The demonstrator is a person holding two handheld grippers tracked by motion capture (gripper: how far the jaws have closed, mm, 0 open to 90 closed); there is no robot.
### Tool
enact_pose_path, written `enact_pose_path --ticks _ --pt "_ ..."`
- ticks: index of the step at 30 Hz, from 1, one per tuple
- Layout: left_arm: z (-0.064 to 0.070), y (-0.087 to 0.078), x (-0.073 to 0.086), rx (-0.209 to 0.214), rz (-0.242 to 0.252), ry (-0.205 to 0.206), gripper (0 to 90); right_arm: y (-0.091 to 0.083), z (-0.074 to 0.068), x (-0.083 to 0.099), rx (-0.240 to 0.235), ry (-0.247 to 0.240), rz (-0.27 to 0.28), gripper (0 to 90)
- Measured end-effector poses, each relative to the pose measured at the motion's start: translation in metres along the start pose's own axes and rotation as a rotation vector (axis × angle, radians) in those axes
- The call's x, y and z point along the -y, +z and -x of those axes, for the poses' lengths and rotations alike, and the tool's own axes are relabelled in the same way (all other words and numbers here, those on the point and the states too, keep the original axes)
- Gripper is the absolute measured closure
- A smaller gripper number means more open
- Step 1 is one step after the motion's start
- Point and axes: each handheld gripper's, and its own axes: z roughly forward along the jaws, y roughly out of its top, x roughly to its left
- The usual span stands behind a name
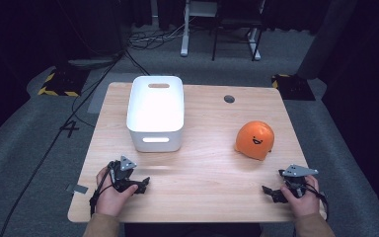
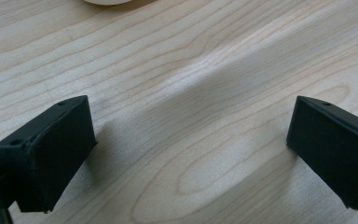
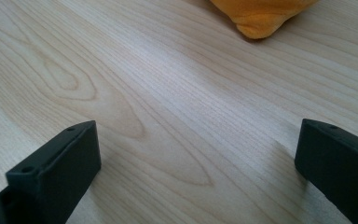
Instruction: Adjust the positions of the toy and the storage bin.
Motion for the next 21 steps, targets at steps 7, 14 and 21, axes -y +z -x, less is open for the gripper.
enact_pose_path --ticks 7,14,21 --pt "-0.001 -0.009 -0.003 -0.009 0.022 -0.01 19.7 0.0 0.001 0.0 -0.006 -0.005 0.0 0.3" --pt "-0.006 -0.026 -0.009 0.045 0.058 -0.04 24.7 0.0 0.001 0.0 -0.006 -0.006 0.001 0.3" --pt "-0.007 -0.041 -0.017 0.069 0.101 -0.067 25.0 0.0 0.001 0.0 -0.007 -0.007 0.0 0.3"
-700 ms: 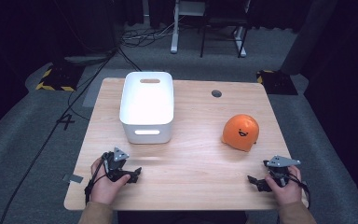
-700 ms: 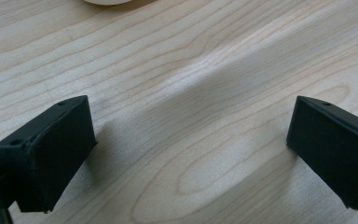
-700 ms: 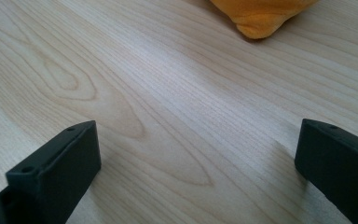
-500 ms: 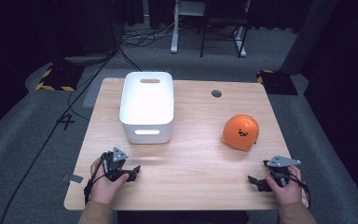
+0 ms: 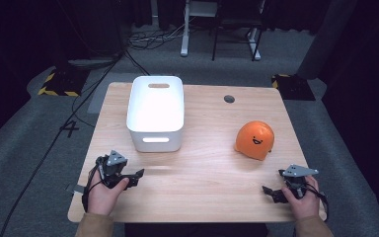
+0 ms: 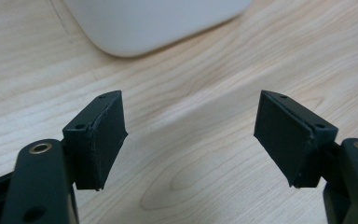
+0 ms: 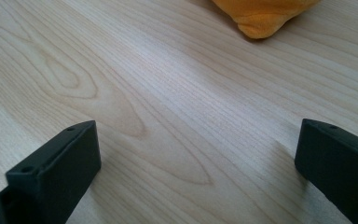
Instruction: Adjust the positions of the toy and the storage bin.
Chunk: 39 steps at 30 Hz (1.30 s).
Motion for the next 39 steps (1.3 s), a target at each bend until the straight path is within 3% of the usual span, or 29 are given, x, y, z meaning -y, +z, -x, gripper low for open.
enact_pose_path --ticks 7,13,29,36,38,39 --pt "0.0 -0.015 -0.011 -0.005 0.048 0.007 25.0 0.0 0.0 0.0 0.0 0.001 -0.001 0.3" --pt "0.0 -0.026 -0.025 -0.01 0.072 -0.014 26.8 0.0 0.0 0.0 -0.001 0.002 0.0 0.3" --pt "-0.006 -0.042 -0.059 -0.018 0.171 -0.003 26.2 0.0 -0.001 0.0 -0.017 -0.01 0.002 0.3" --pt "-0.008 -0.041 -0.07 -0.02 0.188 0.0 26.3 0.0 -0.001 0.0 -0.017 -0.01 0.003 0.3" --pt "-0.008 -0.041 -0.074 -0.034 0.208 -0.004 26.4 0.0 -0.001 0.0 -0.017 -0.01 0.002 0.3" --pt "-0.008 -0.042 -0.081 -0.074 0.219 0.011 26.2 0.0 -0.001 0.0 -0.017 -0.01 0.002 0.3"
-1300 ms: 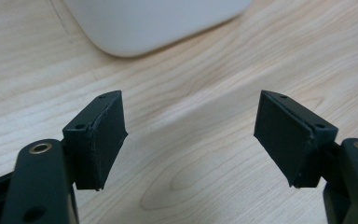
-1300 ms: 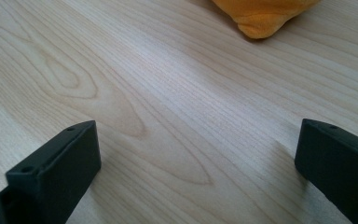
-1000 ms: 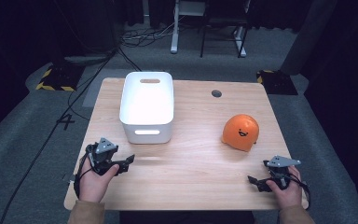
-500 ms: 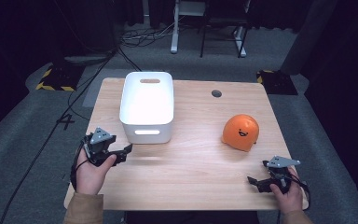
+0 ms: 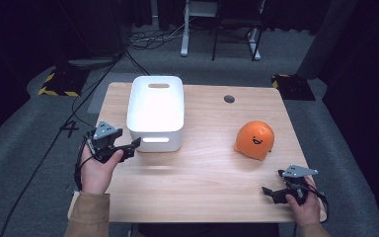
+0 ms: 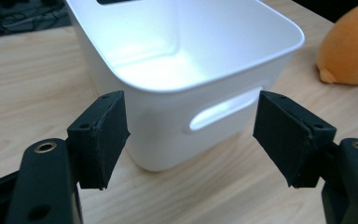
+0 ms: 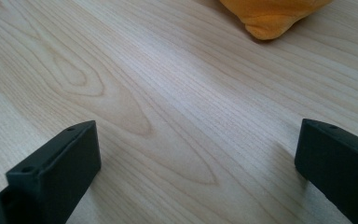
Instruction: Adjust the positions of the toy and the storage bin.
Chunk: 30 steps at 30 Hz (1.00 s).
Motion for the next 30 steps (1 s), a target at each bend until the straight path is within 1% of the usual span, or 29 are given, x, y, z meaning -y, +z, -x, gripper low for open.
enact_pose_path --ticks 1,2,3,4,5,6,7,8,9,10,11,12,15,16,17,18,19,20,21,22,23,24,25,26,29,30 --pt "0.0 0.0 0.0 0.0 0.0 0.0 26.2 0.0 0.0 0.0 0.0 0.0 0.0 0.3" --pt "-0.001 0.003 -0.008 -0.029 0.006 0.013 26.2 0.0 0.0 0.0 0.0 0.0 0.0 0.3" --pt "-0.001 0.003 -0.008 -0.029 0.006 0.013 26.2 0.0 0.0 0.0 0.0 0.0 0.0 0.3" --pt "-0.002 0.007 -0.015 -0.014 0.016 -0.001 26.5 0.0 0.0 0.0 0.0 0.0 0.0 0.3" --pt "-0.004 0.009 -0.019 0.001 0.014 -0.01 27.1 0.0 0.0 0.0 0.0 0.0 0.0 0.3" --pt "-0.006 0.012 -0.022 0.006 0.013 -0.019 28.2 0.0 0.0 0.0 0.0 0.0 0.0 0.3" --pt "-0.007 0.015 -0.024 0.002 0.011 -0.025 28.8 0.0 0.0 0.0 0.0 0.0 0.0 0.3" --pt "-0.009 0.018 -0.026 -0.011 0.003 -0.02 29.5 0.0 0.0 0.0 0.0 0.0 0.0 0.3" --pt "-0.009 0.018 -0.026 -0.011 0.003 -0.02 31.2 0.0 0.0 0.0 0.0 0.0 0.0 0.3" --pt "-0.012 0.022 -0.026 -0.034 0.019 -0.017 32.8 0.0 0.0 0.0 0.0 0.0 0.0 0.3" --pt "-0.012 0.022 -0.026 -0.034 0.019 -0.017 33.3 0.0 0.0 0.0 0.0 0.0 0.0 0.3" --pt "-0.018 0.028 -0.026 -0.029 0.017 -0.047 33.4 0.0 0.0 0.0 0.0 0.0 0.0 0.3" --pt "-0.029 0.039 -0.025 -0.05 0.002 -0.075 36.8 0.0 0.0 0.0 0.0 0.0 0.0 0.3" --pt "-0.033 0.042 -0.025 -0.049 -0.006 -0.083 38.1 0.0 0.0 0.0 0.0 0.0 0.0 0.3" --pt "-0.035 0.046 -0.024 -0.039 -0.005 -0.104 40.5 0.0 0.0 0.0 0.0 0.0 0.0 0.3" --pt "-0.038 0.048 -0.023 -0.036 -0.011 -0.111 42.3 0.0 0.0 0.0 0.0 0.0 0.0 0.3" --pt "-0.038 0.048 -0.023 -0.036 -0.011 -0.111 44.5 0.0 0.0 0.0 0.0 0.0 0.0 0.3" --pt "-0.039 0.051 -0.022 -0.032 -0.019 -0.108 44.5 0.0 0.0 0.0 0.0 0.0 0.0 0.3" --pt "-0.038 0.053 -0.02 -0.025 -0.035 -0.089 50.3 0.0 0.0 0.0 0.0 0.0 0.0 0.3" --pt "-0.037 0.055 -0.018 -0.031 -0.045 -0.08 50.8 0.0 0.0 0.0 0.0 0.0 0.0 0.3" --pt "-0.035 0.056 -0.017 -0.032 -0.046 -0.071 52.2 0.0 0.0 0.0 0.0 0.0 0.0 0.3" --pt "-0.035 0.057 -0.015 -0.038 -0.039 -0.065 51.7 0.0 0.0 0.0 0.0 0.0 0.0 0.3" --pt "-0.036 0.057 -0.014 -0.034 -0.039 -0.064 52.0 0.0 0.0 0.0 0.0 0.0 0.0 0.3" --pt "-0.036 0.058 -0.014 -0.033 -0.033 -0.074 52.2 0.0 0.0 0.0 0.0 0.0 0.0 0.3" --pt "-0.037 0.058 -0.013 -0.024 -0.032 -0.076 52.5 0.0 0.0 0.0 -0.001 -0.001 0.0 0.3" --pt "-0.036 0.057 -0.013 -0.028 -0.034 -0.061 52.8 0.0 0.0 0.0 -0.002 0.001 0.0 0.3"
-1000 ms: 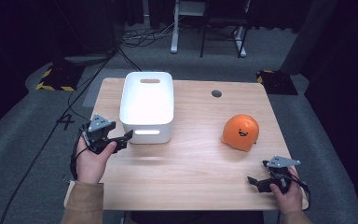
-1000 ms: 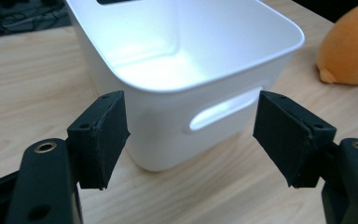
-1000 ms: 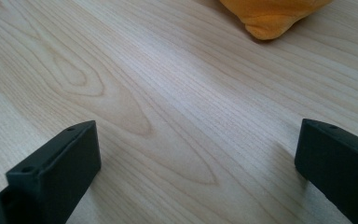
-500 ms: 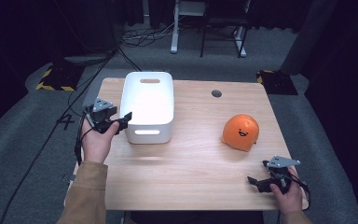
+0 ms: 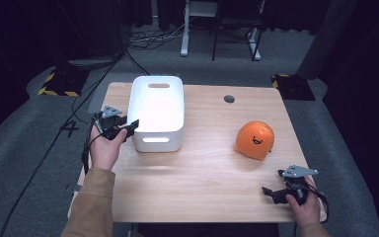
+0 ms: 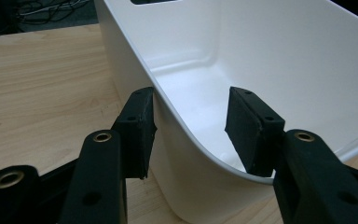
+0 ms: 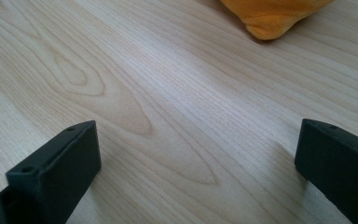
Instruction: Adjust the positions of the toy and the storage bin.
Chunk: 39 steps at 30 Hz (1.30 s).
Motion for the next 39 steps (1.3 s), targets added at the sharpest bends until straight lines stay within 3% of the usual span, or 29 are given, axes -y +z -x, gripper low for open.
enact_pose_path --ticks 5,11,15,17,20,29,31,34,39 --pt "0.008 -0.004 0.003 -0.004 -0.001 0.052 52.6 0.0 0.0 0.0 0.0 0.0 0.0 0.3" --pt "0.021 -0.007 0.008 0.044 0.015 0.057 52.5 0.0 0.0 0.0 0.0 0.0 0.0 0.3" --pt "0.041 -0.012 0.017 0.071 0.024 0.041 50.6 0.0 0.0 0.0 0.0 0.0 0.0 0.3" --pt "0.046 -0.013 0.018 0.074 0.023 0.045 47.1 0.0 0.0 0.0 0.0 0.0 0.0 0.3" --pt "0.066 -0.019 0.024 0.063 0.026 0.064 43.9 0.0 0.0 0.0 -0.002 0.002 -0.001 0.3" --pt "0.097 -0.025 0.039 0.11 0.054 0.049 35.3 0.0 0.0 0.0 -0.001 0.001 -0.001 0.3" --pt "0.099 -0.027 0.04 0.11 0.054 0.058 35.0 0.0 0.0 0.0 -0.002 0.001 -0.001 0.3" --pt "0.11 -0.032 0.044 0.123 0.043 0.105 33.3 0.0 0.0 0.0 -0.001 0.001 0.0 0.3" --pt "0.123 -0.035 0.049 0.141 0.053 0.118 30.9 0.0 0.0 0.0 -0.003 -0.002 -0.002 0.3"
